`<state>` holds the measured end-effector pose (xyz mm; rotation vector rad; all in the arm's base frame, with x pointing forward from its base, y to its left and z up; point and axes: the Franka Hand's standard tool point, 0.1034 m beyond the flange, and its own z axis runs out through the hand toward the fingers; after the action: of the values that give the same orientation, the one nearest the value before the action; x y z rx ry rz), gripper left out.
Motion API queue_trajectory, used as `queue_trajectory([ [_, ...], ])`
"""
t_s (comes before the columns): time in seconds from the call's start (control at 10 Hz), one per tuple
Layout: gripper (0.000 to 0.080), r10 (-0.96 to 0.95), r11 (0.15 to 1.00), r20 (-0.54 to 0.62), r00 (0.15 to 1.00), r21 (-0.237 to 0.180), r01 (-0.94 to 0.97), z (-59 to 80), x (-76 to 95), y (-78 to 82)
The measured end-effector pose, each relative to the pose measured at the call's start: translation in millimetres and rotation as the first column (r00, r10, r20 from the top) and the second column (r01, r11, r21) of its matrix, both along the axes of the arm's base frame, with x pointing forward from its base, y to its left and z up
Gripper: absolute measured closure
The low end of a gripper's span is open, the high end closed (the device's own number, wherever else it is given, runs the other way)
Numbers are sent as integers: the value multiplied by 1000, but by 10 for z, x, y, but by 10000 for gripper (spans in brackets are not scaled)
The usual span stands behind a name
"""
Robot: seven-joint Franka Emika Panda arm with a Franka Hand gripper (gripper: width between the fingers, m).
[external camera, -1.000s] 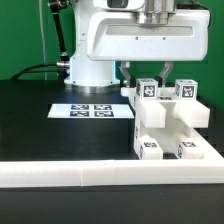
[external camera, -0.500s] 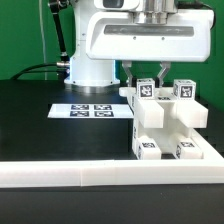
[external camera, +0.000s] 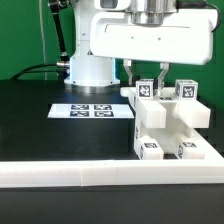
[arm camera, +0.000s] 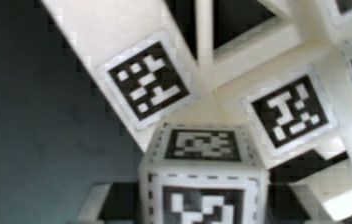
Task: Assemble chair
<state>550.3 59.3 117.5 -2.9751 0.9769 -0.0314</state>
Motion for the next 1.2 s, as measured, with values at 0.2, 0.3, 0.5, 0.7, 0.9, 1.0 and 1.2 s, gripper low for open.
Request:
queue_trajectory([
  [0.2,515,-235,972,-4,972,18,235,1,1,-10],
  [0.3,515,-304,952,-6,953,25,304,0,1,-15],
  [0.5,515,-458,888,-15,889,33,458,0,0,-15],
  [0.7,515,-587,808,-25,809,38,588,-1,-3,-14],
  [0.9,515,-691,722,-29,723,38,691,-1,-1,-1],
  [1.0,515,-740,671,-31,672,37,741,-1,0,-2],
  [1.2,515,-757,652,-32,653,37,757,-1,0,-2],
])
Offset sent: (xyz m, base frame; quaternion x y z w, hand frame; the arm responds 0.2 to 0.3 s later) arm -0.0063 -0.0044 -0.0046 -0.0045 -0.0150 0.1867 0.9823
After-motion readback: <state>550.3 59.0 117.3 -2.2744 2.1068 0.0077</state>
